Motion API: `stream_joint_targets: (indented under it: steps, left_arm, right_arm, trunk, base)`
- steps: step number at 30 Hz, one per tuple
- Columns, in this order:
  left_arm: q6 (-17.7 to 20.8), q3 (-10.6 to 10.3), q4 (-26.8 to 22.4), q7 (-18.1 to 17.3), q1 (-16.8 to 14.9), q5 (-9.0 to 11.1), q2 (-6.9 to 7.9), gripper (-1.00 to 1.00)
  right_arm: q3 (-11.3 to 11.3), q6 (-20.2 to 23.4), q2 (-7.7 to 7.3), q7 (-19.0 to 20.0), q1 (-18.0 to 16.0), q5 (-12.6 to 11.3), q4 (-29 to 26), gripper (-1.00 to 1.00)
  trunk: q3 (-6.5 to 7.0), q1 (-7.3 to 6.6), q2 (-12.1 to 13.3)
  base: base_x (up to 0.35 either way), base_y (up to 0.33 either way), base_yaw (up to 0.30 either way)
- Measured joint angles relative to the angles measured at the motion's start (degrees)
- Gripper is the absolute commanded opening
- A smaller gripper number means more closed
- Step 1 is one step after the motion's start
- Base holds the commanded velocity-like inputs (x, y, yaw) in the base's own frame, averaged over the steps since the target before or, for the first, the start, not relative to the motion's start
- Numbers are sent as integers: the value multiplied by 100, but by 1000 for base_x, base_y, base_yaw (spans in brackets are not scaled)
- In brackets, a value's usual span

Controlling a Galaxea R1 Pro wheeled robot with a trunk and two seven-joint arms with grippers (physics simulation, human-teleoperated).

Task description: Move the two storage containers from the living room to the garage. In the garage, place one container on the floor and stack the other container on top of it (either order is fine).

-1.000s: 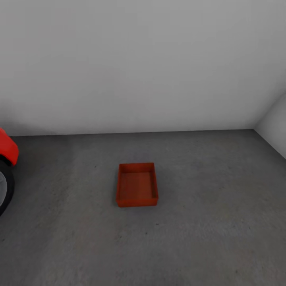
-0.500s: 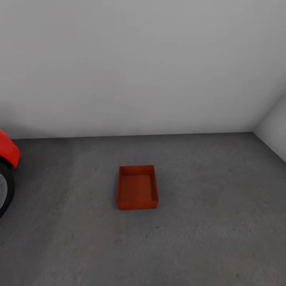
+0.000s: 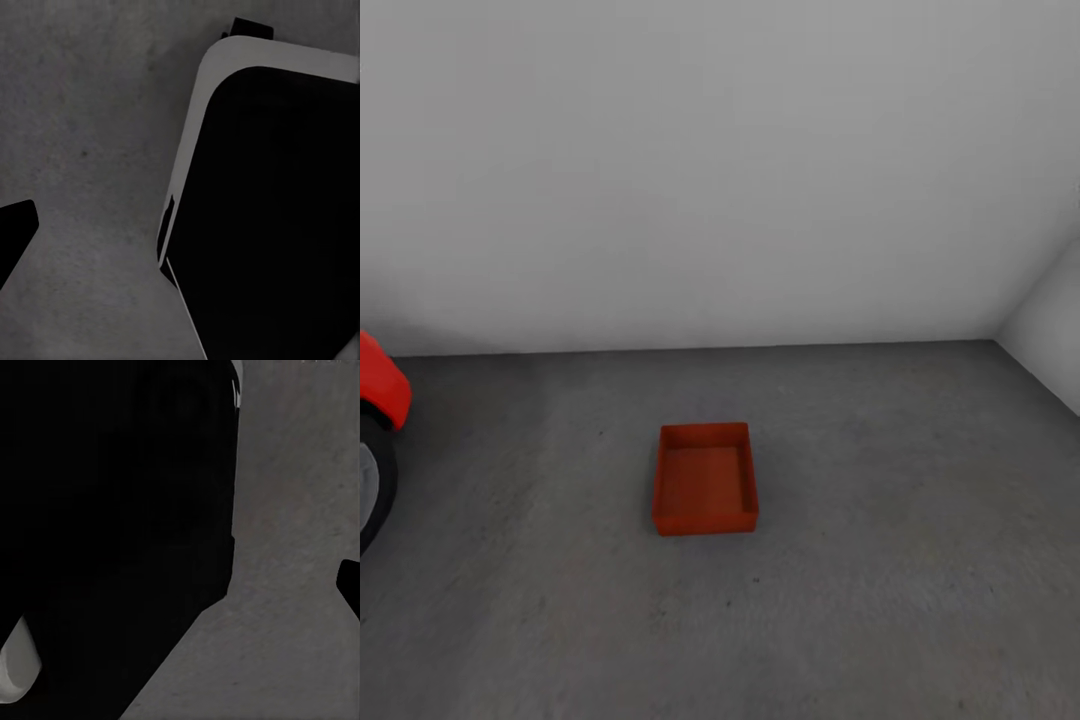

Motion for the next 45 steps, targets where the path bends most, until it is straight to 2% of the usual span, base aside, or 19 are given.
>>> stream_joint_targets:
  steps: [45]
  left_arm:
    - [0,-5,-1,2,1,-5,7,100]
  right_arm:
    - [30,-3,-2,-64,0,21,0,100]
  trunk:
    - [422,0,0]
  base:
    - [0,0,43]
